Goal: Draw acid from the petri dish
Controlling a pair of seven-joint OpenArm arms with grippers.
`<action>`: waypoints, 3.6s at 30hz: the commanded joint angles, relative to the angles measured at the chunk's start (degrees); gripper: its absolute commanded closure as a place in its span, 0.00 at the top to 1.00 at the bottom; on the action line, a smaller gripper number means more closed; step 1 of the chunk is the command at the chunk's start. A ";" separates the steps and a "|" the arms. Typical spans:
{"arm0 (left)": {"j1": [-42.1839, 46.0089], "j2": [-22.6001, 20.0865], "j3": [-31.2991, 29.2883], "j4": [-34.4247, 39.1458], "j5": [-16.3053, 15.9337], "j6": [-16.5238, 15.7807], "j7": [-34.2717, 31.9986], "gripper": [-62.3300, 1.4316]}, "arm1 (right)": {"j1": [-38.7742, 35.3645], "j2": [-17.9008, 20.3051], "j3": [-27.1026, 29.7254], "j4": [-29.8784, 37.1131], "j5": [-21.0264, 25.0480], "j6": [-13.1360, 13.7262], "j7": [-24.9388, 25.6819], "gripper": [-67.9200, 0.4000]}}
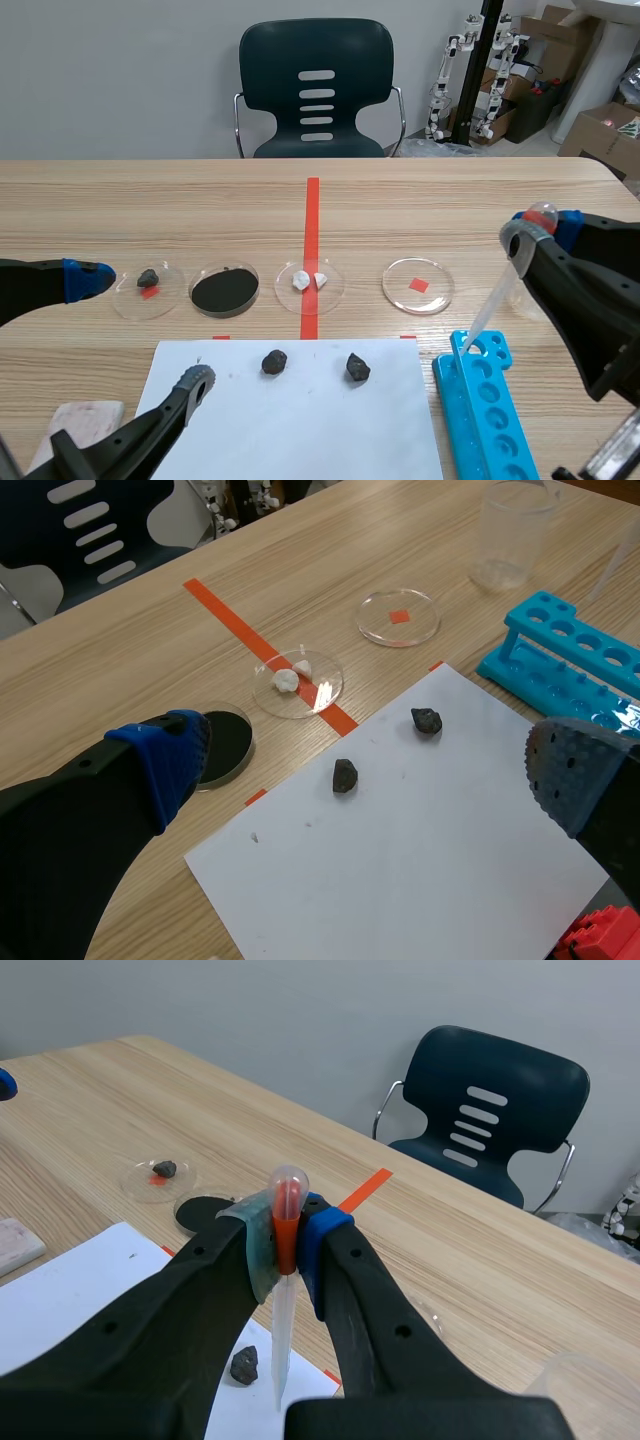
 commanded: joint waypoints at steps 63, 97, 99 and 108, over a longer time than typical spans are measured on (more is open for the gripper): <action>0.00 0.11 -0.20 0.57 -0.37 -0.02 -0.87 1.00 | 33.20 0.11 0.37 -14.19 9.42 -10.73 -19.87 0.02; 0.00 0.11 -0.20 0.57 -0.37 0.00 -1.29 1.00 | 51.82 -0.37 -14.49 -37.09 9.40 -7.96 -16.85 0.02; 0.00 0.11 -0.20 0.57 -0.37 0.00 -1.29 1.00 | 51.82 -0.46 -15.02 -37.94 9.40 -7.96 -16.28 0.02; 0.00 0.11 -0.20 0.57 -0.37 -0.02 -1.25 1.00 | 51.80 -3.58 -15.04 -40.24 4.33 -7.96 -15.67 0.02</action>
